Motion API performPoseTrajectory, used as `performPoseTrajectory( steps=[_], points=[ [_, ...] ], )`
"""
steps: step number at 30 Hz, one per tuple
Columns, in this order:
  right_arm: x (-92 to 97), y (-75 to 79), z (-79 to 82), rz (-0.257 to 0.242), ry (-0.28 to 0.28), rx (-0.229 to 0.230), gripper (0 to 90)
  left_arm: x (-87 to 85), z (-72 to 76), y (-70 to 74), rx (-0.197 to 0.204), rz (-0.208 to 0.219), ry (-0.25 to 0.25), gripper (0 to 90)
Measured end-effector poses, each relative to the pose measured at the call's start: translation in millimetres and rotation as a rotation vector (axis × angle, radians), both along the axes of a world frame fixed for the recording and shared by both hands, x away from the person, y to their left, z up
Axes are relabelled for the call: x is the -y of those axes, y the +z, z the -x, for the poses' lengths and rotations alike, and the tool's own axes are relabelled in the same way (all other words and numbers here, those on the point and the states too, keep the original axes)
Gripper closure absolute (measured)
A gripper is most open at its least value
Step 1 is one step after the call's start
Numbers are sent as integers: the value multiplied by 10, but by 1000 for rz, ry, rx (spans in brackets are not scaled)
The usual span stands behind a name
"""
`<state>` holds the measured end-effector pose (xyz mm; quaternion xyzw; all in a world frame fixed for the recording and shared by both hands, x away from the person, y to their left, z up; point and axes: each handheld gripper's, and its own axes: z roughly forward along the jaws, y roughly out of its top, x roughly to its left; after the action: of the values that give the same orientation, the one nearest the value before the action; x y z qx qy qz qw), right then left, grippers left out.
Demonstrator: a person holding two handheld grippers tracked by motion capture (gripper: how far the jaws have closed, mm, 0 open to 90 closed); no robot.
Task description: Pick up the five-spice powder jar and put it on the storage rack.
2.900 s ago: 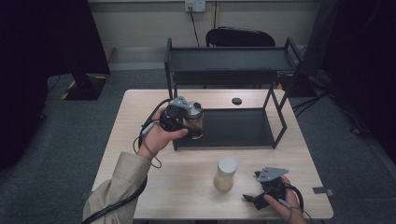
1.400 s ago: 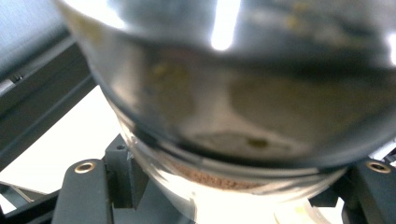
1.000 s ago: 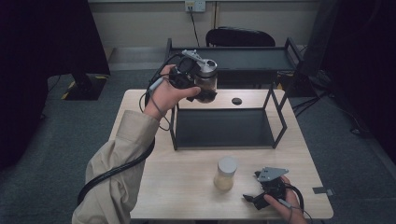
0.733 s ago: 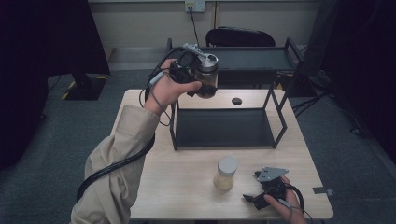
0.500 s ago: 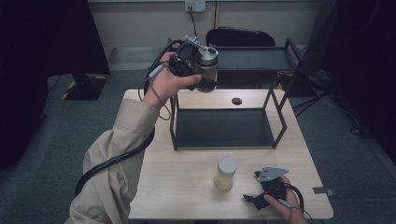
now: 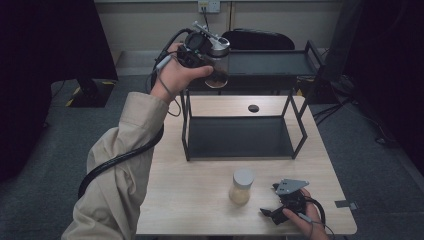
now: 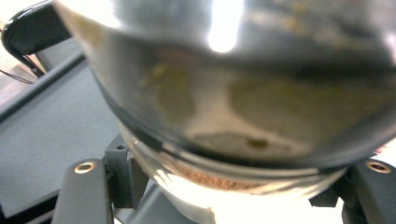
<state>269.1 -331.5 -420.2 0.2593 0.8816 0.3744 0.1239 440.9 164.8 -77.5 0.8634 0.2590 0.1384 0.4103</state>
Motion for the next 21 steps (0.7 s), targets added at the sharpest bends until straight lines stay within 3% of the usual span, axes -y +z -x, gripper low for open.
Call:
performPoseTrajectory(
  steps=[8, 21],
  points=[
    [1, 0, -2, 0, 0, 0, 0, 9, -204, 29, -14, -10, 42, 304],
    [1, 1, -9, 1, 2, 0, 0, 41, -502, -29, -39, 10, 122, 304]
  ],
)
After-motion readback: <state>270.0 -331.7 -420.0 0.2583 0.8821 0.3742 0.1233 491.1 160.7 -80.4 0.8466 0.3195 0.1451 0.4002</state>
